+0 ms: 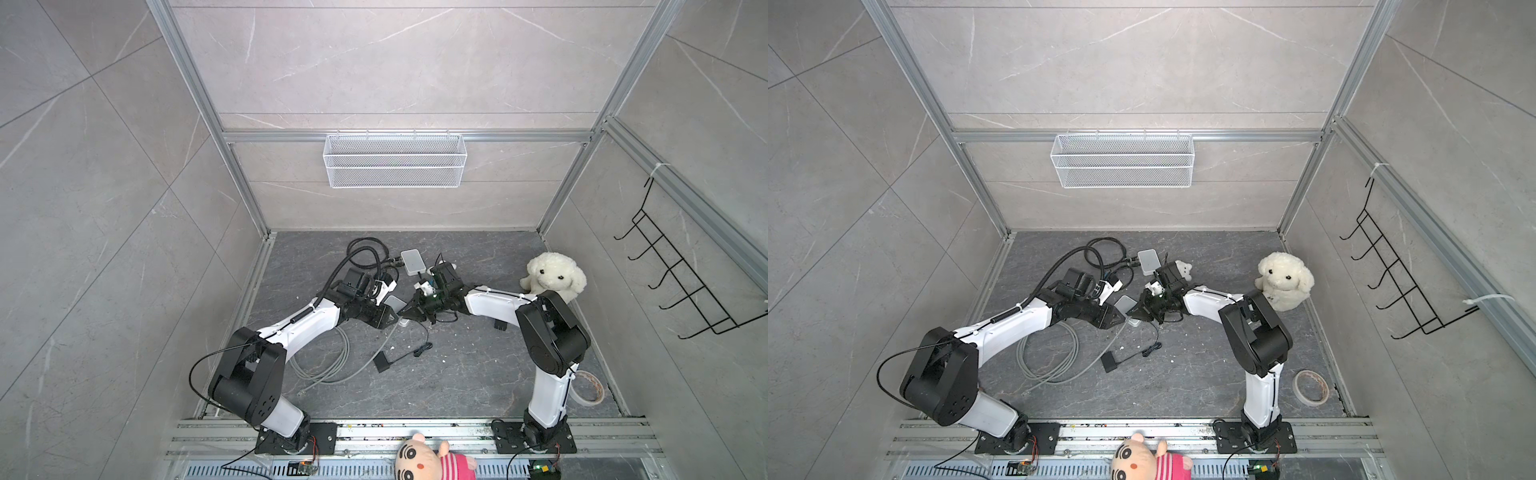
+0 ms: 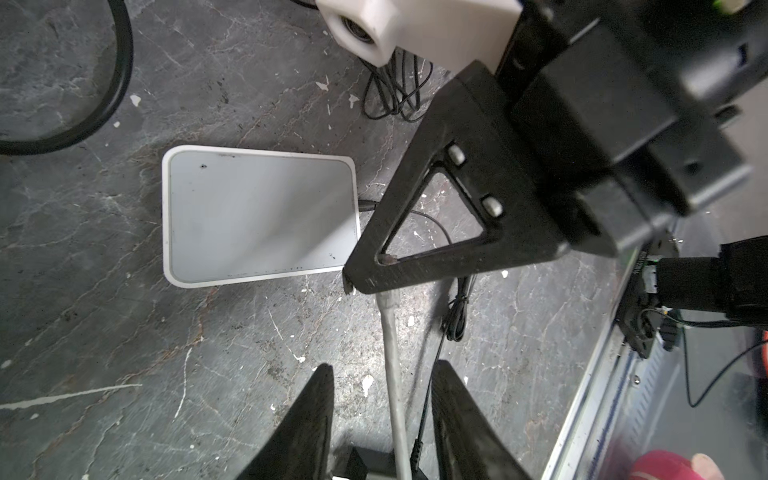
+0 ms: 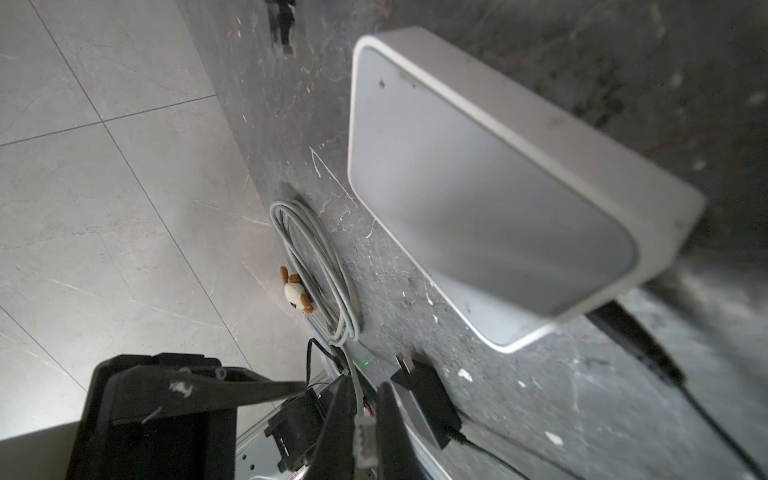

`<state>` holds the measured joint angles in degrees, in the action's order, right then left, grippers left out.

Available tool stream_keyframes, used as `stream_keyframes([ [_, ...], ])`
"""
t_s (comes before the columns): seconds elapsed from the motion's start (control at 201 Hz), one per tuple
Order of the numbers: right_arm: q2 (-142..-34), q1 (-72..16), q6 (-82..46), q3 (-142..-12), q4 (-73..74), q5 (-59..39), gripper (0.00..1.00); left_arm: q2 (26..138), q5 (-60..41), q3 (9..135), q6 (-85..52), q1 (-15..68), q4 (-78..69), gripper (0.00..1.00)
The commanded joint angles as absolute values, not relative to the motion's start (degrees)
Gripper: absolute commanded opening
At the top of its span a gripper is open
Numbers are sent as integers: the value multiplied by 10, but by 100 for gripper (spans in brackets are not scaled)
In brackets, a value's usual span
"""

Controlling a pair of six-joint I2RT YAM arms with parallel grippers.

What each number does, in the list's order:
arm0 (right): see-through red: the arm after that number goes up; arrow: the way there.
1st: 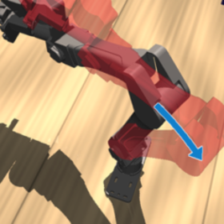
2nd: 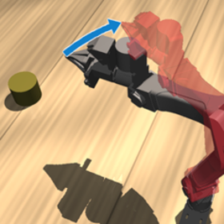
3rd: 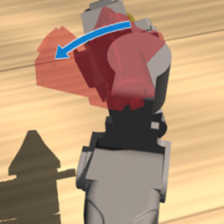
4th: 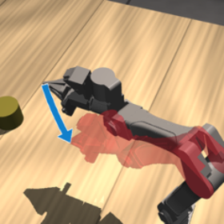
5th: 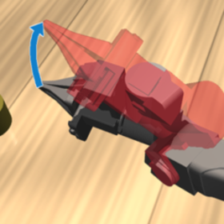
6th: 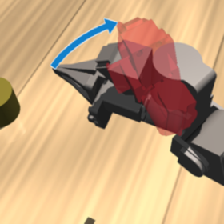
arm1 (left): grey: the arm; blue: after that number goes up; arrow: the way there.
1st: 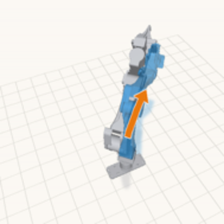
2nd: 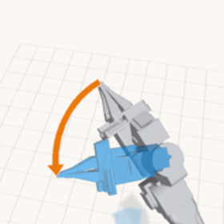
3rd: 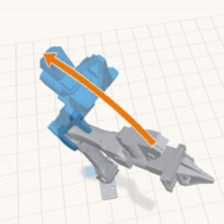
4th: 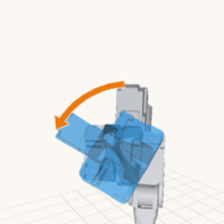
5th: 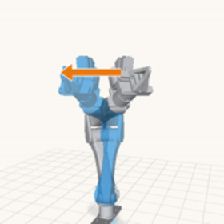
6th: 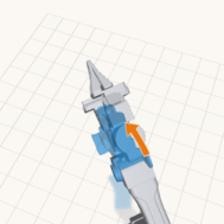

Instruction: Insert the plug into the switch port

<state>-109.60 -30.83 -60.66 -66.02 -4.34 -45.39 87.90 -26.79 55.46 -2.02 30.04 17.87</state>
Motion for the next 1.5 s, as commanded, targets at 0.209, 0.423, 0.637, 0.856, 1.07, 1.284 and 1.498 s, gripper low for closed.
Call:
stream_keyframes([
  [0.209,-1090,-317,-648,-671,-67,-440,3,896,-196,534,-66,341,119,35],
  [0.423,-1089,-317,-653,-667,-61,-442,3,896,-202,525,-75,341,112,26],
  [0.637,-1090,-317,-662,-667,-53,-443,3,911,-212,532,-70,347,125,26],
  [0.856,-1088,-317,-665,-666,-50,-442,3,921,-212,533,-69,351,125,16],
  [1.07,-1091,-317,-665,-666,-52,-436,2,906,-197,522,-79,350,113,18],
  [1.284,-1092,-318,-666,-665,-52,-433,3,885,-185,504,-85,345,104,26],
  [1.498,-1094,-319,-668,-669,-52,-433,2,867,-195,484,-100,327,73,23],
])
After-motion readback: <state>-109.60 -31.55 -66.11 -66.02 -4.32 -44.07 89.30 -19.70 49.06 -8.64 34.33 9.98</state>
